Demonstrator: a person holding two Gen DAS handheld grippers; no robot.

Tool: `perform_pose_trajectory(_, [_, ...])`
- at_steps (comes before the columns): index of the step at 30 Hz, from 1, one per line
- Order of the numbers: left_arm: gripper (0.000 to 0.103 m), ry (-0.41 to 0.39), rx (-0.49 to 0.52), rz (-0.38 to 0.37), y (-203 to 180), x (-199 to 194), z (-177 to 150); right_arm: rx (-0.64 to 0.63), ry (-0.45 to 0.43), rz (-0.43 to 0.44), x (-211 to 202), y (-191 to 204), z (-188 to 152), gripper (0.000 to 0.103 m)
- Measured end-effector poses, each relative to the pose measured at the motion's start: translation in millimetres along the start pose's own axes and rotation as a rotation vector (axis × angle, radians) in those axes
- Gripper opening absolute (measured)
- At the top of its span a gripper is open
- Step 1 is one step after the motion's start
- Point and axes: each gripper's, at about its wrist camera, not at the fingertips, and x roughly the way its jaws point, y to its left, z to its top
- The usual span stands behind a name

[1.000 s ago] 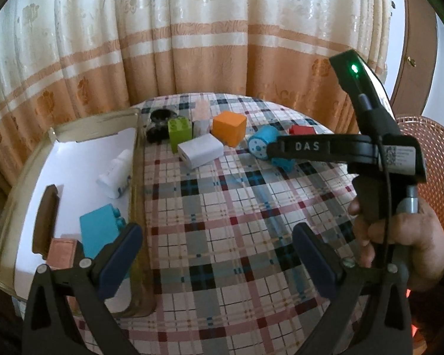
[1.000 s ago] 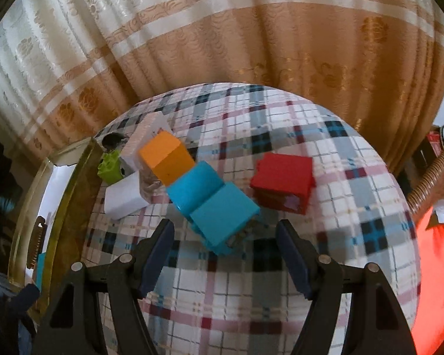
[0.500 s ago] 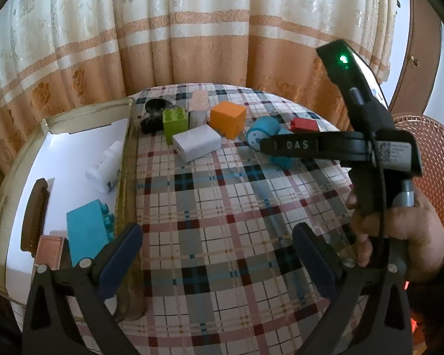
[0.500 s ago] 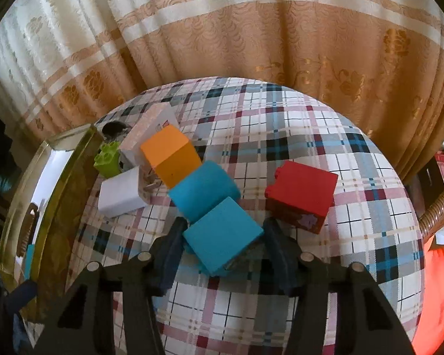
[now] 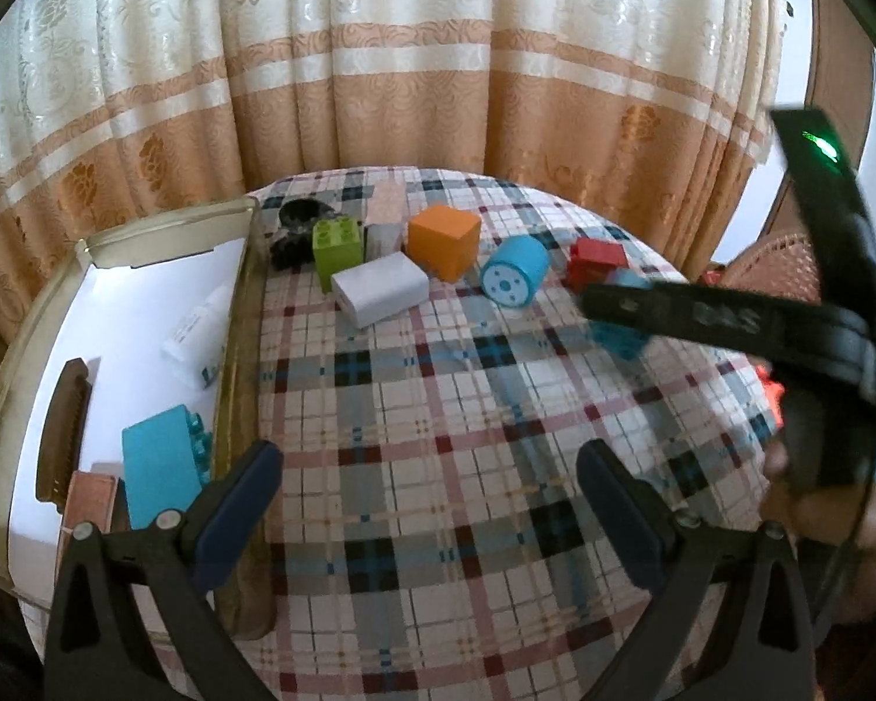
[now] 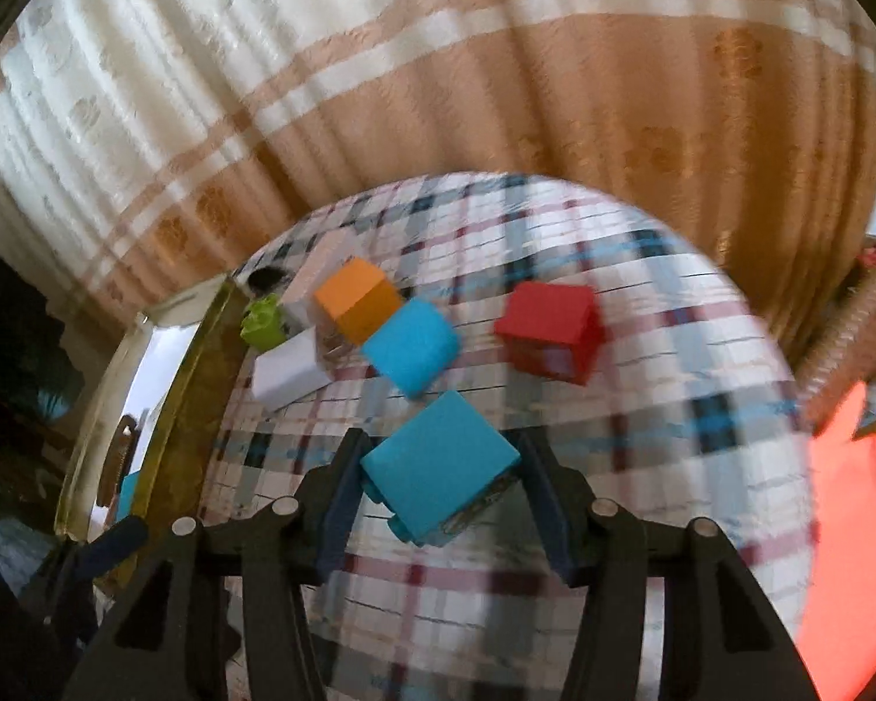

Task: Organize rigid objects
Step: 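Grasp the teal cylinder with the left tool while the right tool holds the blue block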

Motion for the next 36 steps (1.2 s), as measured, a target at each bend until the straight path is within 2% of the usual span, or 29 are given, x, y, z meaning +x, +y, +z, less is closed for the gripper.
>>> perform_pose_trajectory(6, [0.101,-0.036,-0.053,-0.01,-2,11,24,0.024,-0.089,-0.124,-23,-20,-1,0.055])
perform_pose_trajectory(9, [0.096,-0.047,-0.09,-0.032,-7,21,39,0.019,-0.121,-0.161,-31,-23,-2,0.055])
perform_pose_trajectory(11, [0.084,-0.029,-0.096,-0.046,-14,34,48,0.034,-0.138,-0.161,-37,-26,-1,0.055])
perform_pose_trajectory(13, [0.078,-0.022,-0.095,-0.066,-20,44,55,0.046,-0.147,-0.156,-40,-28,-1,0.055])
perform_pose_trajectory(16, [0.066,-0.023,-0.043,-0.064,-36,59,66,0.035,-0.149,-0.16,-42,-30,-3,0.056])
perform_pose_trajectory(20, [0.063,-0.024,0.032,-0.066,-55,74,78,0.052,-0.149,-0.148,-44,-36,-4,0.056])
perform_pose_trajectory(21, [0.063,-0.013,0.032,-0.071,-58,80,82,0.058,-0.15,-0.145,-44,-38,-4,0.056])
perform_pose_trajectory(23, [0.057,0.025,0.027,-0.074,-61,91,85,0.068,-0.151,-0.142,-44,-41,-4,0.056])
perform_pose_trajectory(28, [0.057,0.063,0.029,-0.064,-66,109,89,0.078,-0.147,-0.123,-44,-43,-6,0.056])
perform_pose_trajectory(30, [0.052,0.092,0.017,-0.061,-66,118,87,0.075,-0.141,-0.118,-42,-42,-7,0.056])
perform_pose_trajectory(31, [0.041,0.11,0.013,-0.069,-66,123,86,0.077,-0.14,-0.118,-41,-43,-7,0.056])
perform_pose_trajectory(32, [0.037,0.124,0.01,-0.076,-65,127,84,0.079,-0.139,-0.116,-41,-43,-8,0.056])
perform_pose_trajectory(33, [0.037,0.099,0.028,-0.065,-67,126,83,0.081,-0.137,-0.113,-41,-43,-8,0.056])
perform_pose_trajectory(36, [0.037,0.091,0.061,-0.055,-69,126,82,0.085,-0.132,-0.111,-40,-43,-9,0.056])
